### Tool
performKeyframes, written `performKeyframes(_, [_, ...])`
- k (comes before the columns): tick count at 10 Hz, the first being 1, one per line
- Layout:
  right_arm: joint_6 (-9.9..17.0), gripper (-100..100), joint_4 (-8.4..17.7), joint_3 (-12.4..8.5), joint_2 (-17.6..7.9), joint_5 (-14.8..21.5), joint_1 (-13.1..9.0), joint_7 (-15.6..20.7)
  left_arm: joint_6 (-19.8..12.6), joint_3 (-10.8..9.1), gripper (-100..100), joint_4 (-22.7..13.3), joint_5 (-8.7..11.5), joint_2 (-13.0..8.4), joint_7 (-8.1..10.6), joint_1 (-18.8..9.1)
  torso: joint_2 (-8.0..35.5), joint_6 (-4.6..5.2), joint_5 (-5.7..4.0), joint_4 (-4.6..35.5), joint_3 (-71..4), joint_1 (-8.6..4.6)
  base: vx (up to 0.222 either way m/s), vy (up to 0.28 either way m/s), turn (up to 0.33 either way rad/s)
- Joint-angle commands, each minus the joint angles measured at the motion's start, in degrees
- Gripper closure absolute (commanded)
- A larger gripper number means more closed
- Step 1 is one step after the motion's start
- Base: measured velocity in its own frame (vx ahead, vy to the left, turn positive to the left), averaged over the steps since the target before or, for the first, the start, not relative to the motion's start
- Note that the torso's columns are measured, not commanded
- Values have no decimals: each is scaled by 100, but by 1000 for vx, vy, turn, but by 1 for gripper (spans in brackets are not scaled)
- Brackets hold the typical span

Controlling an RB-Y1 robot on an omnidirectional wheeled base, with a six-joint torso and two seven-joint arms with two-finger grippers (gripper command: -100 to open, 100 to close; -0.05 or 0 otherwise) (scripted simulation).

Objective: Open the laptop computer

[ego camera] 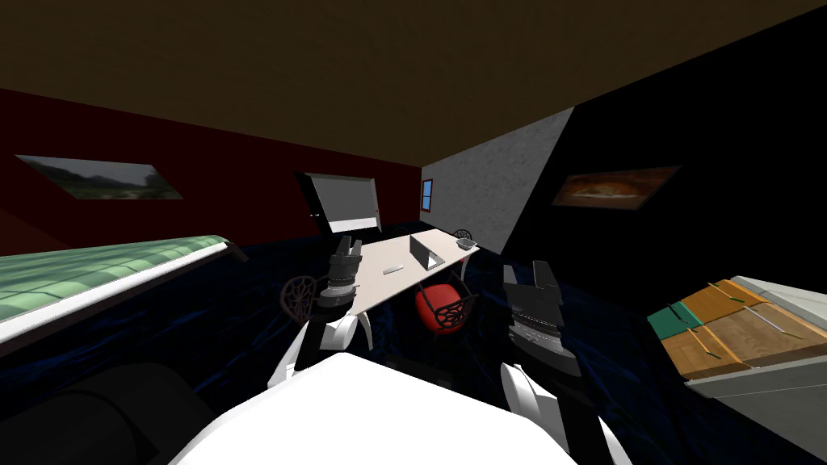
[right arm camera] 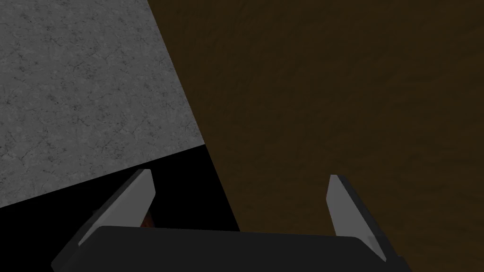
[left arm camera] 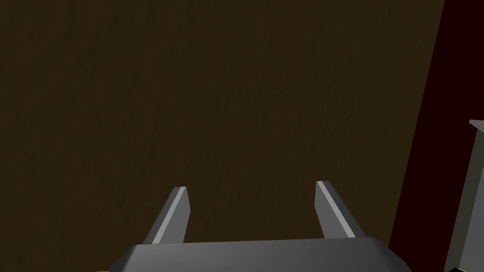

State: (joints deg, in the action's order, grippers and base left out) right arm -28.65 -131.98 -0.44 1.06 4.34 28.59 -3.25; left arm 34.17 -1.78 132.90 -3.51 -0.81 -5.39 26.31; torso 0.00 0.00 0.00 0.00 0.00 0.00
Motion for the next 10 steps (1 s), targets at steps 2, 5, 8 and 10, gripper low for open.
performKeyframes(2, [0,0,0,0,0,0,0,0,0,0,0,0,0,0,0,0,597,0,0,600,-1200,0,0,0,0])
performKeyframes(5, [0,0,-1,0,0,0,0,0,0,0,0,1,0,0,0,0,1845,0,0,1846,-3692,0,0,0,0])
performKeyframes(8, [-1,0,-2,0,0,0,0,0,0,0,0,2,0,0,0,0,3116,0,0,3114,-6227,0,0,0,0])
performKeyframes(10, [49,-100,30,-14,-202,27,-14,20,1,0,0,2,0,0,0,0,3962,0,0,3960,-7919,0,0,2,22])
